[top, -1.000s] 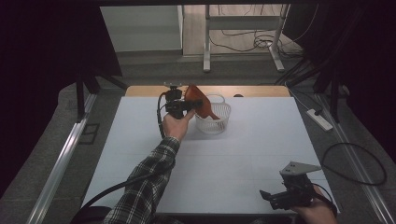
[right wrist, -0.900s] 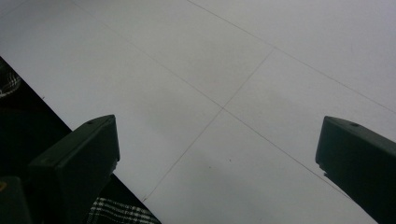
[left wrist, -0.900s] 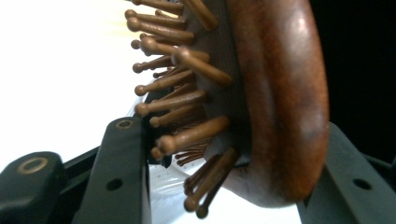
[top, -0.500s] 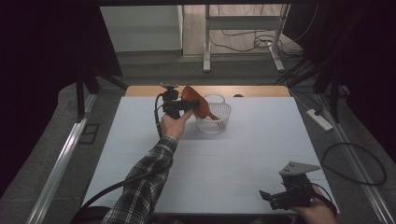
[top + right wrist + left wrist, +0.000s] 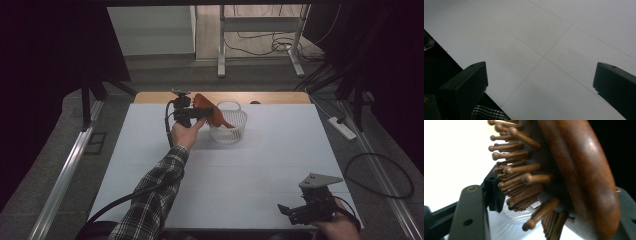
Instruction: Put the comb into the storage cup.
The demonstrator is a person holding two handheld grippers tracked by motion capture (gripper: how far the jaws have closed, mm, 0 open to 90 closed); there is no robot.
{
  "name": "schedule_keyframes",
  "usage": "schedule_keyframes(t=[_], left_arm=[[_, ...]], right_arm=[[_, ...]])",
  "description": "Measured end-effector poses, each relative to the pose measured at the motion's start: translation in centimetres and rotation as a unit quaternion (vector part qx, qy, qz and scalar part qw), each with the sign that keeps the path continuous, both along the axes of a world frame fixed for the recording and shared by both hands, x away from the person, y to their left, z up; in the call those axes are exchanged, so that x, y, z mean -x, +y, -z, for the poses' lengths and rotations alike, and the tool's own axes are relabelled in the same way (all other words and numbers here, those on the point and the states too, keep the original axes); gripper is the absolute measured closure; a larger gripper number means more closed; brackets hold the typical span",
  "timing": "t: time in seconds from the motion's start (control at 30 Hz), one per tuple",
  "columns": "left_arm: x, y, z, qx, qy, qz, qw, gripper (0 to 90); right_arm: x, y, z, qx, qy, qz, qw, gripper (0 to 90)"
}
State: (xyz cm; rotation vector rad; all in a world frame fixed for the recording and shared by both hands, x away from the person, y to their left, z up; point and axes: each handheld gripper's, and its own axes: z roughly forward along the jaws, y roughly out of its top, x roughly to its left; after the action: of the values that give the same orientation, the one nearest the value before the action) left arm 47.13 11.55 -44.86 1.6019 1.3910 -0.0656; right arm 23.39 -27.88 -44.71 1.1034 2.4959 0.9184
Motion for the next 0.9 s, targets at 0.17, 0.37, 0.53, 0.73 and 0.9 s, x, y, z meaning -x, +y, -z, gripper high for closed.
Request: schedule_keyframes(t=[0.17, 0.37, 0.53, 0.73, 0.9], left_arm=[[-0.08, 0.05, 0.12, 0.009, 0.001, 0.004, 1.0, 32.7], [-0.13, -0.15, 0.02, 0.006, -0.001, 0.011, 0.9999, 26.6], [-0.18, -0.05, -0.09, 0.009, -0.004, 0.024, 0.9997, 21.7], [-0.08, 0.04, -0.31, -0.006, -0.016, 0.049, 0.9986, 16.9], [0.09, 0.15, -0.6, -0.018, -0.026, 0.067, 0.9972, 11.7]], right_arm=[[-0.01, 0.01, 0.01, 0.0, 0.001, 0.0, 1.0, 0.2], [-0.02, 0.0, 0.01, 0.0, 0.001, 0.0, 1.0, 0.1], [-0.02, 0.0, 0.01, 0.0, 0.001, 0.0, 1.0, 0.1], [-0.03, -0.01, 0.01, 0.0, 0.001, 0.002, 1.0, 0.1], [-0.03, 0.0, 0.01, 0.0, 0.001, 0.001, 1.0, 0.1]])
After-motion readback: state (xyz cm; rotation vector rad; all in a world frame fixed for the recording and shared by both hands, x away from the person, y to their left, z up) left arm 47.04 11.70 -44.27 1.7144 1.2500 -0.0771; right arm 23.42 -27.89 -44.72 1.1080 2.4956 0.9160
